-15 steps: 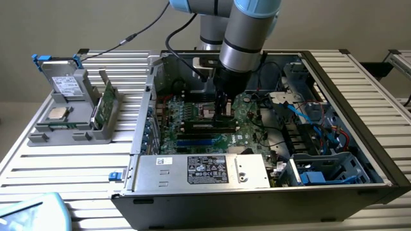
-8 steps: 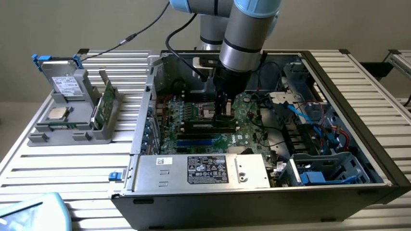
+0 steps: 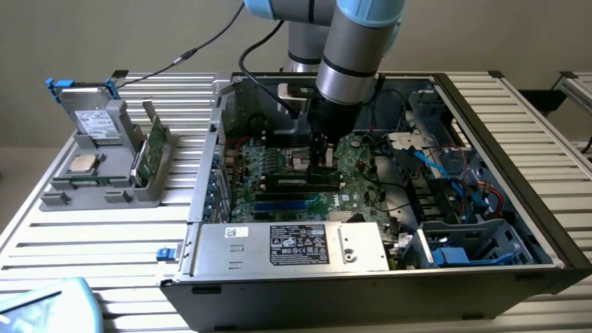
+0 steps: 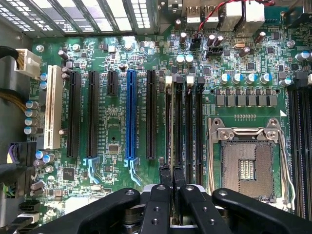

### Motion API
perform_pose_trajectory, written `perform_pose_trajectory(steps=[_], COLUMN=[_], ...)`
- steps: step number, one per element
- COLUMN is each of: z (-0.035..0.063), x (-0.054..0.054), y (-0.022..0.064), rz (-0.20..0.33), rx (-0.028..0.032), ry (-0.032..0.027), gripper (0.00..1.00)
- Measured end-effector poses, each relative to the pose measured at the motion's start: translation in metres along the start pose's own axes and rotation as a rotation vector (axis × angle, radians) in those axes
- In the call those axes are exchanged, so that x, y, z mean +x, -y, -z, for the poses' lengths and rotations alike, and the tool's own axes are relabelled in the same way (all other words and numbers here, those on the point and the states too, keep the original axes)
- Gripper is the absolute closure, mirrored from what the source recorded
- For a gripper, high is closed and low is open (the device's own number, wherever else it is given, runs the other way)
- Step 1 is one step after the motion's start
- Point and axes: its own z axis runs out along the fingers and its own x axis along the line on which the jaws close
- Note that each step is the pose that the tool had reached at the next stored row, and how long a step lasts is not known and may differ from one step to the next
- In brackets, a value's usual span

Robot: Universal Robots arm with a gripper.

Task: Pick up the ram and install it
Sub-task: 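Insert the ram into the slot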

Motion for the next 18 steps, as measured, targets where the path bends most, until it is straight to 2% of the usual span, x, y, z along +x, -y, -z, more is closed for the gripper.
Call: perform_pose_trajectory(steps=[8, 12, 18], z=[0.0003, 0.0002, 0.0001], x=[0.0007, 0.0006, -0.0018], y=[0.0013, 0.0014, 0.0014], rz=[0.003, 0.004, 0.003], rx=[-0.0048, -0.0053, -0.0052], ry=[-0.0010, -0.0029, -0.0143], gripper=[0.87, 0.87, 0.87])
